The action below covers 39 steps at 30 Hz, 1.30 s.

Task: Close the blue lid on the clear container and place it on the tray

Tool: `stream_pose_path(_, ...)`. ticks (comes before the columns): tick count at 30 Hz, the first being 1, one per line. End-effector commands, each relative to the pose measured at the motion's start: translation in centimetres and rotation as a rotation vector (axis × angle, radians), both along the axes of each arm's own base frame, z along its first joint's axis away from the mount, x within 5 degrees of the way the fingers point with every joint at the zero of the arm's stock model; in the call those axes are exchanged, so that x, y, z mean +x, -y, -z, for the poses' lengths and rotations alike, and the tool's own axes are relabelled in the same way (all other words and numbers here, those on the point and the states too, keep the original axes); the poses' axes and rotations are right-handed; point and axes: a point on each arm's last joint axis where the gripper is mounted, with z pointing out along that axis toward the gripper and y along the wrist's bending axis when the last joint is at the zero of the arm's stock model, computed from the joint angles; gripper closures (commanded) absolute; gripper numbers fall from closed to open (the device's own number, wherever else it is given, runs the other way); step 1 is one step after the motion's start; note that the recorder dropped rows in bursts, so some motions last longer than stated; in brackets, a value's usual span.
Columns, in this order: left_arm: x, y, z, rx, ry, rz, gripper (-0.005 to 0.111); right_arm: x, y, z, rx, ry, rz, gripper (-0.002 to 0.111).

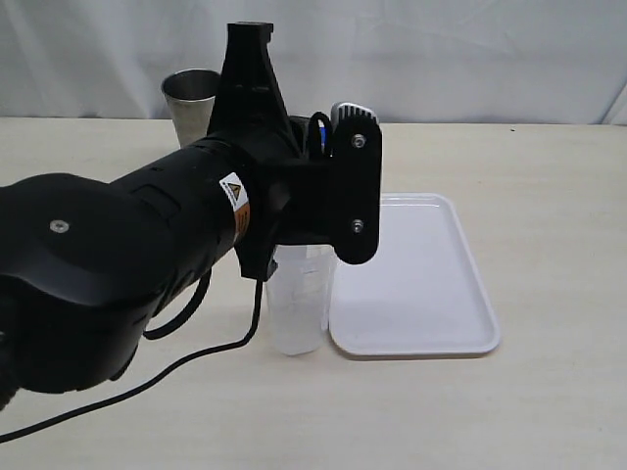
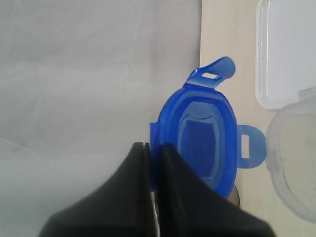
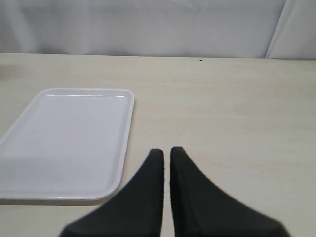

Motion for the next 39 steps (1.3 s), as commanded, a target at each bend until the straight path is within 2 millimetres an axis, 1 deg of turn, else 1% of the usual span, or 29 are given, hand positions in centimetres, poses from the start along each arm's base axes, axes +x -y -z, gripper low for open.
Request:
stream_pose_path(1,-0.6,0.2,0.1,-0.021,-0.015,-0.006,0.107,0.0,0.1,0.0,-0.013,0.006,0.005,0.104)
stream_pose_path(5,-1.1,0.5,0.1,-0.022,-0.017,0.009,0.107,0.0,0.1,0.0,-0.013,0.006,0.005,0.104)
stream_pose_path(10,-1.1,0.5,0.2,-0.03,-0.039,-0.004,0.107,0.0,0.1,0.0,-0.013,0.006,0.005,0.104)
stream_pose_path(17,-1.3,-0.1,1.2,0.008,-0.044,-0.011,0.107,0.0,0.1,0.0,-0.013,0.006,0.005,0.104)
stream_pose_path(26,-1.4,0.1,1.3,0.004,-0.057,0.007,0.107,0.0,0.1,0.0,-0.013,0.006,0.005,0.104)
stream_pose_path(39,-1.5,-0.1,1.7,-0.015,-0.105,-0.016,0.107,0.0,0.1,0.0,-0.013,0.006,0.005,0.104)
